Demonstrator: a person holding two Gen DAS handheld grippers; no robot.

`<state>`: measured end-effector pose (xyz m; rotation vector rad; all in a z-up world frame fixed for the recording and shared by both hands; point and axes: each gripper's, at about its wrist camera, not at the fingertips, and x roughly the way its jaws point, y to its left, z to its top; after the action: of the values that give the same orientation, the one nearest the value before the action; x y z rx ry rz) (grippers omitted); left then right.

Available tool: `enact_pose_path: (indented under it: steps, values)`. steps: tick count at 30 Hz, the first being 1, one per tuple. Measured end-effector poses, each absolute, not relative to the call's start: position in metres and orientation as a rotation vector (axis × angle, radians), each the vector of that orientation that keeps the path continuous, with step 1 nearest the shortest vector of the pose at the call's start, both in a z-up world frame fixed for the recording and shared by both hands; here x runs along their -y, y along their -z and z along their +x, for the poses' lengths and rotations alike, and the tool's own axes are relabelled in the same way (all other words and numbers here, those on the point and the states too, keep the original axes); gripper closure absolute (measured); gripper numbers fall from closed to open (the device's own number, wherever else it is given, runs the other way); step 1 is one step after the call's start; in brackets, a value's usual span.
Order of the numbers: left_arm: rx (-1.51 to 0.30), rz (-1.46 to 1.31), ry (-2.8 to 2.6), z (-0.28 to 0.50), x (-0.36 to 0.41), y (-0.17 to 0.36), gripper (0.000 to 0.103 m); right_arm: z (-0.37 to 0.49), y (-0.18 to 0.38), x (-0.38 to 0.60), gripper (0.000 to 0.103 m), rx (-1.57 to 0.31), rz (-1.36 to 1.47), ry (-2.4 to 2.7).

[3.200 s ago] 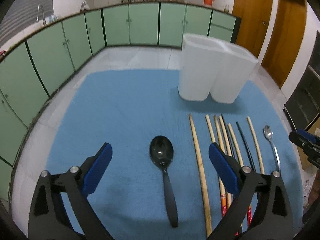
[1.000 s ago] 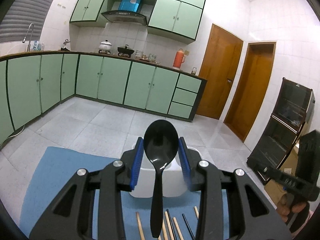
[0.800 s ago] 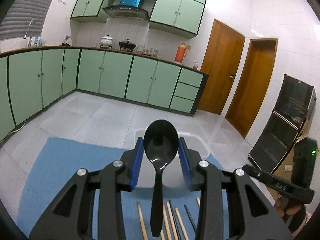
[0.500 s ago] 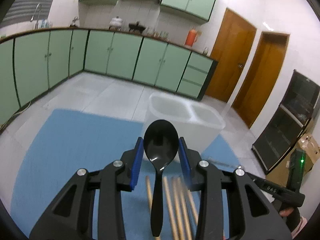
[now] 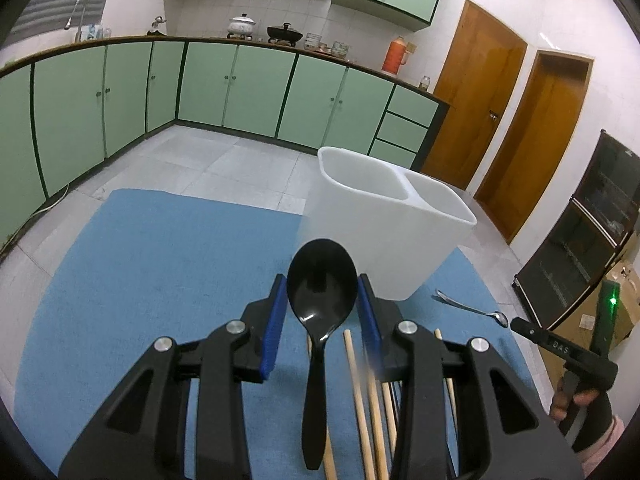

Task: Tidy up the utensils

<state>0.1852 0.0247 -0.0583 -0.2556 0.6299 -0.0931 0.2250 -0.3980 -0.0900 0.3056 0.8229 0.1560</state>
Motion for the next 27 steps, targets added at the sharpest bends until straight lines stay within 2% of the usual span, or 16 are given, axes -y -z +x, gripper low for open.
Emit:
enact_pose_path:
  steps: [14,23,27]
  values:
    - [-0.656,-0.244,0.068,0.19,-0.024,0.063,0.07,0.253,0.102,0.392,0.042,-0.876,0.254,-0.236]
    - [-0.662,-0.25,0.061,0.19,-0.024,0.066,0.07,0.22,0.094,0.366,0.052,-0.93,0.284,-0.442]
    - [-0.663,-0.251,0.059,0.189,-0.024,0.067,0.07,0.211,0.089,0.355,0.052,-0.918,0.237,-0.445]
